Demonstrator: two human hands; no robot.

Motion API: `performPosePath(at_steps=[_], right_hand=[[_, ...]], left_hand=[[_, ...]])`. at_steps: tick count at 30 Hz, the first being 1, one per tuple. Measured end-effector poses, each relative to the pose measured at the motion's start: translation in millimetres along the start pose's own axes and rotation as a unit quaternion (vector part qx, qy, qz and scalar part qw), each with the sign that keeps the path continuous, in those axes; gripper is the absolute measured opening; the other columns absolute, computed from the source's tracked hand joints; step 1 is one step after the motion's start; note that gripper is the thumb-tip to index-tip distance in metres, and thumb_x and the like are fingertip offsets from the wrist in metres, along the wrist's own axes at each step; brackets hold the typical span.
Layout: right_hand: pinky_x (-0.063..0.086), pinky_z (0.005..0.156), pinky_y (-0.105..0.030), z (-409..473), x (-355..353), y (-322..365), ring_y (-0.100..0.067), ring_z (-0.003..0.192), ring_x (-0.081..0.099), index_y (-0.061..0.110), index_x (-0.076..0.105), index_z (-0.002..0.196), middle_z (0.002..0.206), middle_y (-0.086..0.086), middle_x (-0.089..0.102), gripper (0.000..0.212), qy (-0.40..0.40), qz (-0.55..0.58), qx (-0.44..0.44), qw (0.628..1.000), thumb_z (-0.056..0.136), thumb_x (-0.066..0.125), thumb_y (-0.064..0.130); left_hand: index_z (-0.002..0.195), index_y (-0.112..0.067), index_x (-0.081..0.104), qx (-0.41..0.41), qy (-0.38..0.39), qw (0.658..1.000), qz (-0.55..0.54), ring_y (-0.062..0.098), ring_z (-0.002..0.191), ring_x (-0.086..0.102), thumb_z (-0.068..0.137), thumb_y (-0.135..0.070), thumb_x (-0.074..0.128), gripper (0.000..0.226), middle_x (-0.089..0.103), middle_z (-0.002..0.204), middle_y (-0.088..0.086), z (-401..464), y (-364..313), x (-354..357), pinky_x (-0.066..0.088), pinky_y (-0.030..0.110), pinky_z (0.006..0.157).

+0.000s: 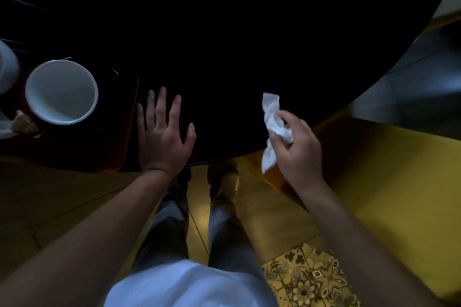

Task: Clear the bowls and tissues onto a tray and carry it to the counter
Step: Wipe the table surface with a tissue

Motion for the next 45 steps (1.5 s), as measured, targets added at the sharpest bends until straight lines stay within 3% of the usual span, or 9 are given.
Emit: performPosePath(at_steps=[4, 9, 14, 19, 24, 30, 37, 41, 45], right_hand=[[0.053, 0.074, -0.033, 37.2, 31.2, 10.2, -0.021, 0.096, 0.062, 0.014, 0.060, 0.133, 0.114, -0.008, 0.061, 0.039, 0.029, -0.050, -0.038, 0.998, 0.096, 0.063, 0.026], [0.031, 0.061, -0.011, -17.2, 71.0, 30.7, -0.017, 0.077, 0.059, 0.017, 0.062, 0.122, 0.106, -0.005, 0.057, 0.036, 0.065, -0.131, -0.070, 0.987, 0.087, 0.072, 0.020], [0.053, 0.057, -0.029, -68.7, 81.7, 32.5, -0.012, 0.074, 0.057, 0.023, 0.058, 0.119, 0.103, 0.002, 0.054, 0.033, 0.127, -0.088, -0.065, 0.986, 0.088, 0.070, 0.021], [0.039, 0.063, -0.006, -32.6, 47.3, 28.7, -0.008, 0.082, 0.055, 0.018, 0.063, 0.122, 0.108, 0.000, 0.059, 0.033, 0.032, -0.031, -0.003, 0.999, 0.090, 0.070, 0.020], [0.055, 0.072, -0.039, 28.2, 26.2, 1.1, -0.024, 0.095, 0.063, 0.017, 0.058, 0.132, 0.115, -0.009, 0.062, 0.037, -0.022, -0.057, 0.028, 0.998, 0.097, 0.062, 0.026], [0.049, 0.062, -0.030, -3.8, 55.3, 10.6, -0.023, 0.084, 0.062, 0.017, 0.061, 0.126, 0.110, -0.007, 0.058, 0.033, 0.012, -0.070, 0.001, 0.997, 0.093, 0.067, 0.022], [0.057, 0.059, -0.028, -39.9, 72.9, 14.0, -0.018, 0.084, 0.063, 0.018, 0.059, 0.129, 0.116, -0.007, 0.057, 0.038, 0.044, -0.032, 0.009, 0.998, 0.092, 0.069, 0.020], [0.042, 0.056, -0.008, -48.3, 72.5, 18.1, -0.008, 0.078, 0.059, 0.019, 0.062, 0.124, 0.108, -0.001, 0.059, 0.034, 0.064, -0.037, -0.004, 0.997, 0.091, 0.070, 0.023], [0.040, 0.052, -0.010, -66.4, 75.7, 19.1, -0.004, 0.071, 0.054, 0.025, 0.065, 0.112, 0.095, 0.008, 0.057, 0.026, 0.113, -0.037, 0.002, 0.993, 0.088, 0.069, 0.032]], left_hand=[[0.156, -0.014, 0.036, -0.003, -0.001, 1.000, -0.005, 0.034, 0.157, 0.014, 0.100, -0.046, 0.043, 0.065, 0.022, 0.167, 0.016, -0.1, 0.6, -0.4, 0.013, 0.055, 0.125], [0.155, -0.013, 0.037, 0.000, -0.009, 1.000, -0.015, 0.036, 0.156, 0.016, 0.100, -0.046, 0.043, 0.064, 0.023, 0.167, 0.017, -0.2, 1.0, -1.7, 0.013, 0.055, 0.125], [0.155, -0.013, 0.038, 0.004, -0.016, 1.000, -0.013, 0.036, 0.155, 0.018, 0.101, -0.046, 0.044, 0.063, 0.025, 0.166, 0.018, -0.6, 1.1, -1.9, 0.013, 0.055, 0.125], [0.156, -0.014, 0.036, 0.002, 0.001, 1.000, -0.013, 0.034, 0.157, 0.014, 0.101, -0.046, 0.044, 0.064, 0.022, 0.168, 0.016, -0.8, 2.5, -0.9, 0.012, 0.054, 0.126], [0.159, -0.016, 0.027, 0.017, 0.048, 0.999, -0.015, 0.032, 0.158, 0.002, 0.102, -0.050, 0.038, 0.067, 0.010, 0.170, 0.014, -2.8, 6.6, -7.2, 0.007, 0.054, 0.126], [0.161, -0.022, 0.020, 0.047, 0.064, 0.995, 0.066, 0.032, 0.158, 0.003, 0.104, -0.057, 0.024, 0.068, 0.010, 0.171, 0.013, -32.5, 9.2, -0.1, 0.011, 0.059, 0.125], [0.161, -0.027, 0.021, 0.098, 0.063, 0.990, 0.077, 0.033, 0.158, 0.005, 0.104, -0.058, 0.026, 0.065, 0.010, 0.171, 0.012, -32.8, 7.2, 2.5, 0.013, 0.060, 0.124], [0.161, -0.027, 0.023, 0.092, 0.065, 0.991, 0.074, 0.033, 0.158, 0.006, 0.103, -0.058, 0.028, 0.066, 0.011, 0.171, 0.011, -32.4, 7.8, 3.4, 0.013, 0.060, 0.124], [0.160, -0.027, 0.026, 0.092, 0.061, 0.991, 0.071, 0.034, 0.158, 0.008, 0.102, -0.058, 0.031, 0.066, 0.014, 0.170, 0.012, -31.7, 7.8, 3.1, 0.014, 0.059, 0.124]])
Point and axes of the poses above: each hand's wrist, its own z-axis towards the middle knuckle, its own x-axis out of the palm, y = z × x, the point moved 4 cm from there along z, towards the middle knuckle
